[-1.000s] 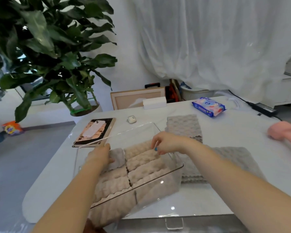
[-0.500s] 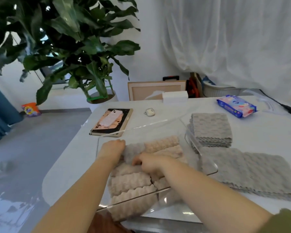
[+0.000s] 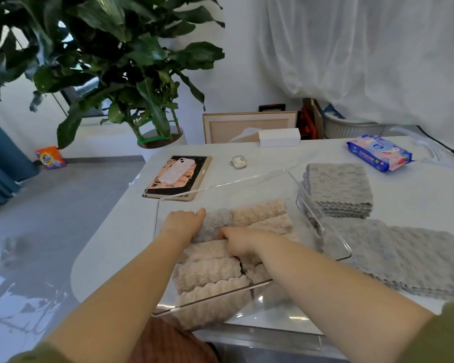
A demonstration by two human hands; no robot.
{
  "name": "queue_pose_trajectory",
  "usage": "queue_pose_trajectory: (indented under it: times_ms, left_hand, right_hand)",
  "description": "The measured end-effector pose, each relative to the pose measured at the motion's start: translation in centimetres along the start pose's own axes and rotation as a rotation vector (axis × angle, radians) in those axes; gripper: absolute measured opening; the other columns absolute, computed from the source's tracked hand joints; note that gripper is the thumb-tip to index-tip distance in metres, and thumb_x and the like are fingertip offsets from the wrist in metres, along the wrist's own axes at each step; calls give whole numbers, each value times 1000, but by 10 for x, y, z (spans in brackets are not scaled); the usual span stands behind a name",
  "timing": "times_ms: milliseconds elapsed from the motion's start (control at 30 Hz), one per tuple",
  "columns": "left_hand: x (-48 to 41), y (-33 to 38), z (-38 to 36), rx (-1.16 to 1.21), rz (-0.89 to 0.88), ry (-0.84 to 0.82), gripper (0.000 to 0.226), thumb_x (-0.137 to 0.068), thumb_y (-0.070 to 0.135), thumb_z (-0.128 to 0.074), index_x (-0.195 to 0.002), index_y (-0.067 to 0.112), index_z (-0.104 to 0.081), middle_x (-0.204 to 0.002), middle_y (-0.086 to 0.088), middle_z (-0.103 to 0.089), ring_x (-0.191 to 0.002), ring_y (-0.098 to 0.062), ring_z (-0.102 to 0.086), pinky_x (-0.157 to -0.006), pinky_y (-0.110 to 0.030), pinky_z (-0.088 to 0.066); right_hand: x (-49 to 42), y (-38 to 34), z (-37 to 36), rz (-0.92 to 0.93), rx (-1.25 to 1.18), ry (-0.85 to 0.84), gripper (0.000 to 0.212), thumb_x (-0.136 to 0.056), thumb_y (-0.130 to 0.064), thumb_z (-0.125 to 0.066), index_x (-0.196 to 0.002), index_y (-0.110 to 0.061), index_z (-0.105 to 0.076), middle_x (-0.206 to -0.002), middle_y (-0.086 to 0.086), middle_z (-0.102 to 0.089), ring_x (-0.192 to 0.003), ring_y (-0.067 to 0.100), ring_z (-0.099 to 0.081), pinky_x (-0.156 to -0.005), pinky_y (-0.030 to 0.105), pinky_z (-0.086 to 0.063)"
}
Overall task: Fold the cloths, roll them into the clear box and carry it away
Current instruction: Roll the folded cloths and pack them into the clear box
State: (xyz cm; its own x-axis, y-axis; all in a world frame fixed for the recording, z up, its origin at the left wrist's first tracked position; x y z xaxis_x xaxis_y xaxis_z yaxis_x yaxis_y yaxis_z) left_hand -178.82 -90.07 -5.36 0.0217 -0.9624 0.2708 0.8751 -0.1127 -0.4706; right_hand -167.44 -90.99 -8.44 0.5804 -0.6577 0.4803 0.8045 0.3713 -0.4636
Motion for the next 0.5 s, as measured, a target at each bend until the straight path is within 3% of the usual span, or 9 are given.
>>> queue_pose_trajectory:
  times_ms: [133,200,300,400,500]
  left_hand:
    - [0,-6,-13,156,45,-96,78,-82,6,-64,-143,11,-14,-117,-12,-55,-106,-30,-57,-74,-33,-42]
    - [1,-9,-16,258,31,-121,74,-81,3,-63,-140,13,-18,-115,-13,-55,-104,-30,-55,-76,-33,-40]
    - [3,-13,-12,393,21,-140,71,-75,3,-64,-133,19,-26,-117,-10,-54,-104,-29,-51,-82,-35,-39]
    - [7,-19,-2,424,67,-150,80,-69,15,-74,-135,19,-30,-128,-8,-46,-114,-28,-47,-91,-40,-47]
    - [13,-22,18,389,73,-42,57,-83,20,-63,-135,16,-39,-135,-6,-45,-119,-25,-47,-96,-42,-47]
  right_hand:
    - [3,-1,6,35,-2,55,39,-87,1,-44,-123,-11,-51,-128,13,-51,-109,28,-50,-84,34,-43]
    - [7,-2,18,32,3,204,33,-85,0,-48,-112,-13,-63,-124,11,-52,-111,30,-53,-90,39,-48]
    - [18,0,42,-9,23,462,25,-87,-6,-46,-100,-9,-66,-111,9,-50,-97,32,-57,-84,42,-51]
    - [20,3,39,51,-61,399,26,-86,-1,-43,-102,-10,-62,-112,10,-55,-100,30,-55,-88,42,-49]
    - [19,2,30,69,-41,277,30,-86,2,-40,-107,-8,-59,-116,12,-58,-106,29,-54,-90,40,-47]
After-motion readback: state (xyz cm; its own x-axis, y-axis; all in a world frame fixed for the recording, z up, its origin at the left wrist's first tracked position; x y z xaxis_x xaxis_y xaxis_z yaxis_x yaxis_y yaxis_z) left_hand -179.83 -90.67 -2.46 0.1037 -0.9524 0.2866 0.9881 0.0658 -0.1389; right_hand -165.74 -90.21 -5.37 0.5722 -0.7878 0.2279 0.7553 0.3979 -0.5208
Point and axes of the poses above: each hand's wrist, its own x-axis away from the middle knuckle, its own z-axis out of the back of the hand, y = z × x, the point moved 7 cm from there along -x, towards the middle knuckle
